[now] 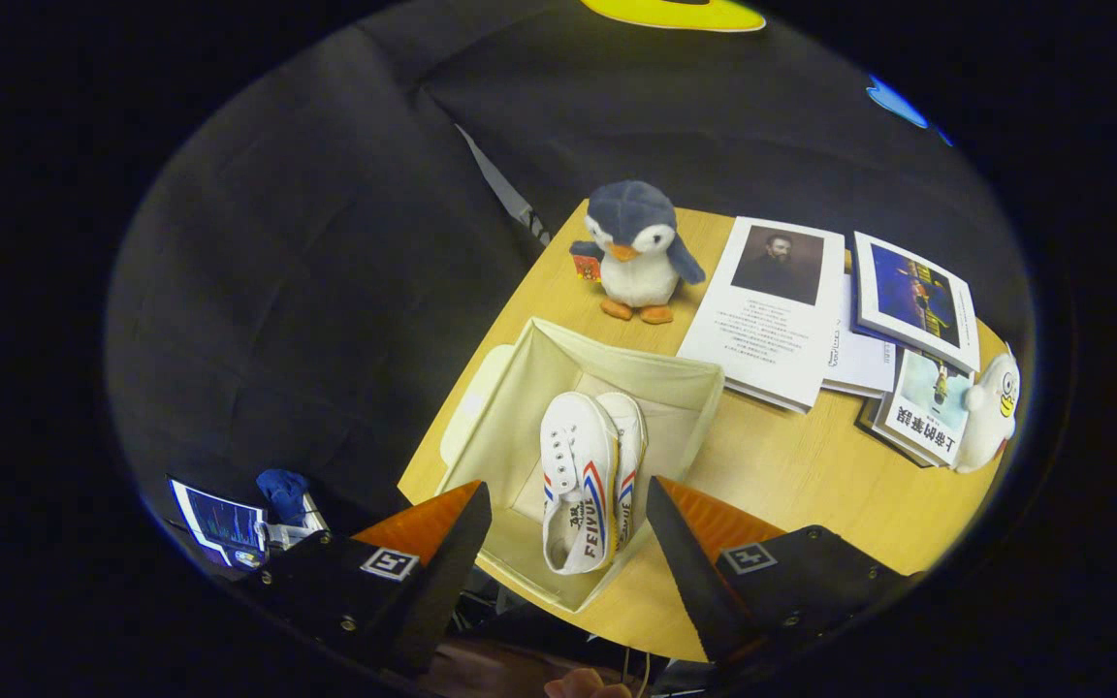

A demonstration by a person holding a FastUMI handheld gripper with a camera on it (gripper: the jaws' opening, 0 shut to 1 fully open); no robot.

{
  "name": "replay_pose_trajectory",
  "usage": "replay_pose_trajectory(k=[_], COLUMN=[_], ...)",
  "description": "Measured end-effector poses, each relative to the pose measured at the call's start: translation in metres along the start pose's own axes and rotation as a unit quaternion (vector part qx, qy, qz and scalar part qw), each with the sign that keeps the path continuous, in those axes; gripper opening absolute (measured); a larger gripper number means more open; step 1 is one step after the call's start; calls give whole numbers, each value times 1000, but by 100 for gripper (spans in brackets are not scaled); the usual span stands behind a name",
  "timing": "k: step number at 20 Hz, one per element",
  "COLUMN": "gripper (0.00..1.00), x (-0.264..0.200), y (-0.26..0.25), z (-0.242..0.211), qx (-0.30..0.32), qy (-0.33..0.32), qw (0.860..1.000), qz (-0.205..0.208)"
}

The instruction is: Open the storage box then place both shoes into the box .Put the left shoe in first, then the right shoe, with the right side of both shoes facing outward in a uniform manner.

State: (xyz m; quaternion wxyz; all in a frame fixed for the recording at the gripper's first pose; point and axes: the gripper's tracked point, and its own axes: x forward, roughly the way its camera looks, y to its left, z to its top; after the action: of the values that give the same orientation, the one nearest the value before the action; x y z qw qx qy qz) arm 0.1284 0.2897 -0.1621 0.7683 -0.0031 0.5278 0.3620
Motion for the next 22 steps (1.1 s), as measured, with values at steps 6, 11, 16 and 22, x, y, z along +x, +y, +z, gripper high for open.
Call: replay_pose_trajectory(k=[6, 11, 16, 22], gripper=[98, 98, 98, 97], x=[-80, -166, -262, -318], y=[-35, -95, -116, -107], z=[-8, -1, 2, -21], qx=[26, 16, -3, -18], qy=[-105, -260, -434, -530], qw=[994, 955, 871, 800], qz=[-30, -143, -230, -281])
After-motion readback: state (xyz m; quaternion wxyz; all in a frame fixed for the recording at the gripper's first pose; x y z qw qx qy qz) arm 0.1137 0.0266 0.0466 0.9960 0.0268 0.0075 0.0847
